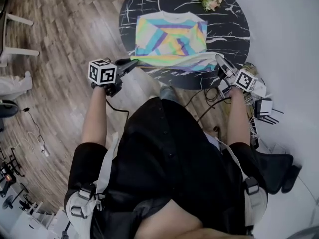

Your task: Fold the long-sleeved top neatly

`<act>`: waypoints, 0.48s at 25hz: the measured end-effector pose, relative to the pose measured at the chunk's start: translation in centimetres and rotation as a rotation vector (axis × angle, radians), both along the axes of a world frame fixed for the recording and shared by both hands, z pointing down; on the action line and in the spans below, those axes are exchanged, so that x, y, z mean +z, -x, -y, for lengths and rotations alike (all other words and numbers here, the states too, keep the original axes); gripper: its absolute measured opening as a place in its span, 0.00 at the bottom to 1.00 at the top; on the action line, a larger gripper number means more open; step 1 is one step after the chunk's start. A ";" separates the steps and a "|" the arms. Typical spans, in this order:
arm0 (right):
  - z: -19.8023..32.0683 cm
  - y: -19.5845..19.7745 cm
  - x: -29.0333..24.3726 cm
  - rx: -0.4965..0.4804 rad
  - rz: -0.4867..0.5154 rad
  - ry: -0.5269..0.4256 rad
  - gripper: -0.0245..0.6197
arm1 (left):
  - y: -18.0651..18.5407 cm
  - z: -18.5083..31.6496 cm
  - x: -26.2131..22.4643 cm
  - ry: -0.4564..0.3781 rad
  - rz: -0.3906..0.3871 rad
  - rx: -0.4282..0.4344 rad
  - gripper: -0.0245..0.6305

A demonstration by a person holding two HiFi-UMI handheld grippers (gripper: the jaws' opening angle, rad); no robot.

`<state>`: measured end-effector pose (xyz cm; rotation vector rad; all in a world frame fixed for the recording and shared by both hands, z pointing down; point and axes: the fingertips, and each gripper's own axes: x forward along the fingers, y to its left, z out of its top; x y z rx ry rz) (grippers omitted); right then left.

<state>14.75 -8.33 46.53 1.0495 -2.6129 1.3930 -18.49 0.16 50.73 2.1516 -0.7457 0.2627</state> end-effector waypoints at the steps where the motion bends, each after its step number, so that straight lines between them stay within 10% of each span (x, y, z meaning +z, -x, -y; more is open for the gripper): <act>1: 1.3 0.2 -0.1 0.001 0.002 -0.002 0.08 | 0.2 1.2 0.1 0.028 -0.009 -0.009 0.08; 6: 7.7 1.4 -0.1 -0.006 0.021 0.009 0.08 | 1.0 7.3 0.3 0.171 -0.118 -0.090 0.08; 12: 14.3 2.2 1.9 0.032 0.014 0.062 0.08 | 2.6 13.7 1.9 0.211 -0.074 -0.153 0.08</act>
